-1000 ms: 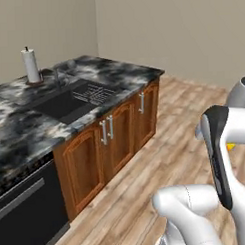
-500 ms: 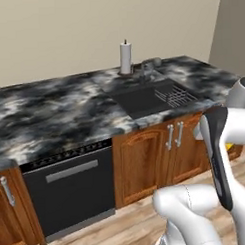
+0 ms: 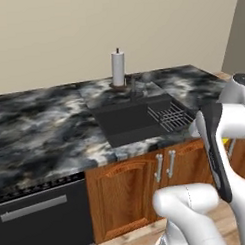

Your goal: Pick the cup and bowl from the counter and place them on the counter next to the sink.

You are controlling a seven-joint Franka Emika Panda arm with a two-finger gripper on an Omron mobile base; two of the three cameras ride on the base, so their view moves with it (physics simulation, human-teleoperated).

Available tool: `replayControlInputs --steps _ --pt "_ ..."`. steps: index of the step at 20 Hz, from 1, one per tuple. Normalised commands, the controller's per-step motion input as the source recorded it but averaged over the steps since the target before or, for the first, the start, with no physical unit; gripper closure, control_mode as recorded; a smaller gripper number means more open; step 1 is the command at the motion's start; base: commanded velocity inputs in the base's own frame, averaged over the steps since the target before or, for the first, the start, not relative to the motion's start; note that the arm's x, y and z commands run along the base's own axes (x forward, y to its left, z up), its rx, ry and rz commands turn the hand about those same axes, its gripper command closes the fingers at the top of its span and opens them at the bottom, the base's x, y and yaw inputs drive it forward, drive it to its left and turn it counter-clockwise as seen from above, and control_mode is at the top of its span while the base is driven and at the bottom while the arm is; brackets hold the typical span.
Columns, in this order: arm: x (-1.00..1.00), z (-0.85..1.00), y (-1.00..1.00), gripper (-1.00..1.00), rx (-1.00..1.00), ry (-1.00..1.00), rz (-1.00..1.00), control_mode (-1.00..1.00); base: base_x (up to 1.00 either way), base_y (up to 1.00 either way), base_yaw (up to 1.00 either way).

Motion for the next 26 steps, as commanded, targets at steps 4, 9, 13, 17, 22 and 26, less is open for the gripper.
replayControlInputs --steps 4,9,13,17,22,26 --pt "0.00 0.00 0.00 1.00 0.00 0.00 0.00 1.00 0.28 -0.36 0.00" --pt "0.00 0.00 0.00 1.00 0.00 0.00 0.00 1.00 0.51 -0.85 0.03" --pt "0.00 0.00 0.00 1.00 0.00 0.00 0.00 1.00 0.77 -0.89 0.12" --pt "0.00 0.00 0.00 1.00 0.00 0.00 0.00 1.00 0.79 -0.58 0.15" --pt "0.00 0.00 0.00 1.00 0.00 0.00 0.00 1.00 0.88 -0.02 0.11" --pt "0.00 0.00 0.00 1.00 0.00 0.00 0.00 1.00 0.60 0.00 0.16"
